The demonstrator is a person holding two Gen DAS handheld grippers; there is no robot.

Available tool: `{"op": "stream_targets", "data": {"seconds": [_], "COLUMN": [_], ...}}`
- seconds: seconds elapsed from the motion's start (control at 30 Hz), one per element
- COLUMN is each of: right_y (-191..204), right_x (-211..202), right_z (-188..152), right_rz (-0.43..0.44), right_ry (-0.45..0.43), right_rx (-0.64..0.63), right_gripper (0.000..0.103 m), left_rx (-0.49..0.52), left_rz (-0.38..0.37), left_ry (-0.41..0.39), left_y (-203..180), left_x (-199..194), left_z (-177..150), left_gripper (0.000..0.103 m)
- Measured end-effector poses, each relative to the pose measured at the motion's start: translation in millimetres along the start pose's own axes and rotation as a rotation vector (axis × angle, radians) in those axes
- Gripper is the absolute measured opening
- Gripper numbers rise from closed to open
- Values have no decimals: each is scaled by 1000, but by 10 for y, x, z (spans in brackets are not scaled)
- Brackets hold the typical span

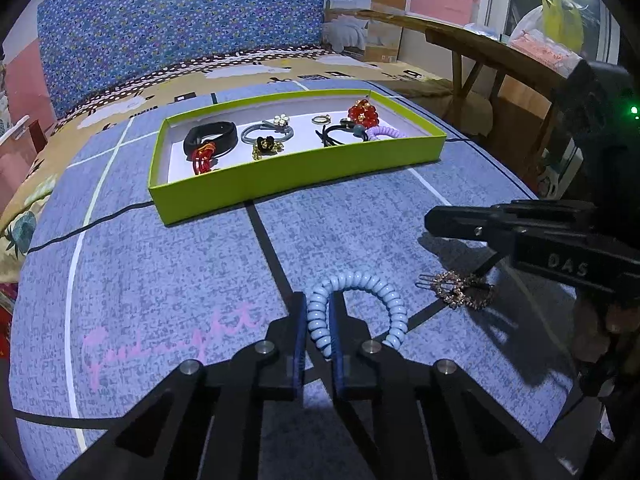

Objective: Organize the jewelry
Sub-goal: 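Grasp the gold pendant keychain with the right tool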

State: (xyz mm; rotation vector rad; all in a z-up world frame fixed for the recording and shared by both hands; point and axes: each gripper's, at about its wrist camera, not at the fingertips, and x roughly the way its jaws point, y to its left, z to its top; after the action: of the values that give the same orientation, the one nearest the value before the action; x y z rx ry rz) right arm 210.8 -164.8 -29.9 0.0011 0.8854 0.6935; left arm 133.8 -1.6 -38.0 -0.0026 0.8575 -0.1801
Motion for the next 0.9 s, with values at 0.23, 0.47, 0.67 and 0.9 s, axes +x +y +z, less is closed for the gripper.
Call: {"op": "stream_targets", "data": {"seconds": [0.23,0.47,0.67,0.9], "right_y": [111,261,294,280], "right_x": [-166,-127,-60,-112], "right_z": [-181,-335,-398,-434], "right_rz": [31,-3,-45,-69], "right_ry": [-18,31,58,58], "right_rx": [-97,-249,-309,-301], "right_gripper": [38,38,38,24], "left_rx": [-2,-8,-21,-24], "left_rz": [9,11,12,7], "left_ry": [-3,-9,-17,-21], "left_y": [51,90,119,121], "left_x": [-26,-74,-129,-147], "left_z": [-19,-59,-63,-62], "left_gripper": [11,10,10,10]}}
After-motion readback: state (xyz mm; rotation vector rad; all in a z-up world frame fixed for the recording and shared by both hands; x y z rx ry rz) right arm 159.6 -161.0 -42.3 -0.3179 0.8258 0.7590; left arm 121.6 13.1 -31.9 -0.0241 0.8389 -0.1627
